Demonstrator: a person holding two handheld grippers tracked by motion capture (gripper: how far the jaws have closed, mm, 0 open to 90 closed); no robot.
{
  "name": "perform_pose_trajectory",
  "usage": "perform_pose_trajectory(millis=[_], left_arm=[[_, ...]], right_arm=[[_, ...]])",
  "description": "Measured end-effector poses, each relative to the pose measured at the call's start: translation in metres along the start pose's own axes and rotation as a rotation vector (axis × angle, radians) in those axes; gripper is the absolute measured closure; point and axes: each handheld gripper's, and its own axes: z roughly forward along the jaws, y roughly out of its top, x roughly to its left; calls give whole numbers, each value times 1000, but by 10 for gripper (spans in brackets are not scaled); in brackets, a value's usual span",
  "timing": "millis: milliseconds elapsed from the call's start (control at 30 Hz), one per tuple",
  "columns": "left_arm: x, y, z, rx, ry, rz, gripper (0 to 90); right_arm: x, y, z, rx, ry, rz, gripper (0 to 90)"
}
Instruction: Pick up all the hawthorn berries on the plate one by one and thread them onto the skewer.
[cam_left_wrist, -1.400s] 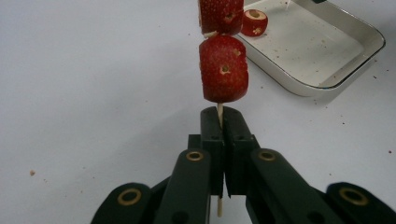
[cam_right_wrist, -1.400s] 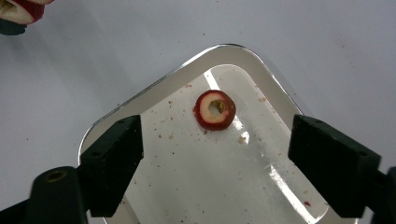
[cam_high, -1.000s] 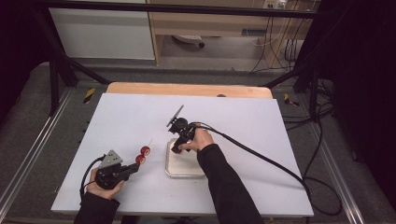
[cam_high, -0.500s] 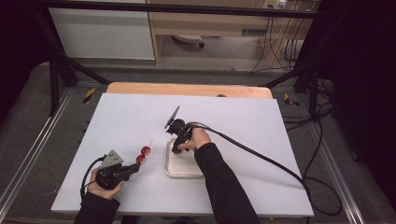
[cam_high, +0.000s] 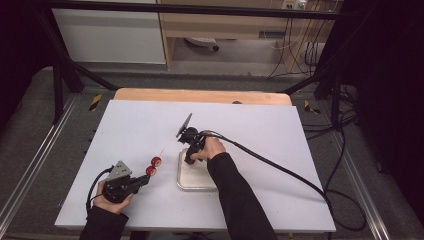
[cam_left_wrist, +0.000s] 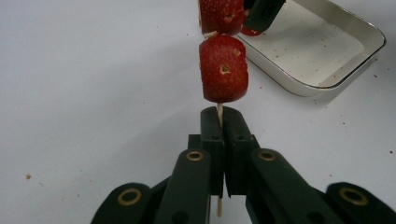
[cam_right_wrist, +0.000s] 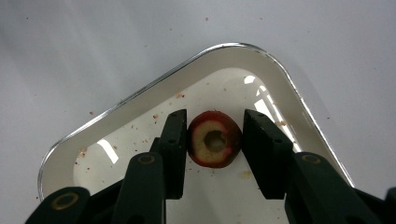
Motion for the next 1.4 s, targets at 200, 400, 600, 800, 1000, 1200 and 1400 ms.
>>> perform_pose_trajectory(millis=[200,400,600,800,1000,1200,1400], left_arm=[[-1,0,0,-6,2,2,880],[-3,0,-1,-12,3,3,880],[-8,2,0,-13,1,18,880],[-14,3,2,-14,-3,29,880],[-23,5,4,-24,-10,28,880],[-38,8,12,-25,-11,39,881],[-51,14,16,-45,1,42,881]], right_arm=[[2,0,-5,-7,-6,26,619],[6,-4,-20,-40,-17,50,620],[11,-16,-37,-84,-18,83,620],[10,-41,-52,-167,-2,144,621],[6,-74,-60,-295,33,223,621],[3,-107,-63,-465,70,317,621],[-1,-138,-62,-657,127,430,621]])
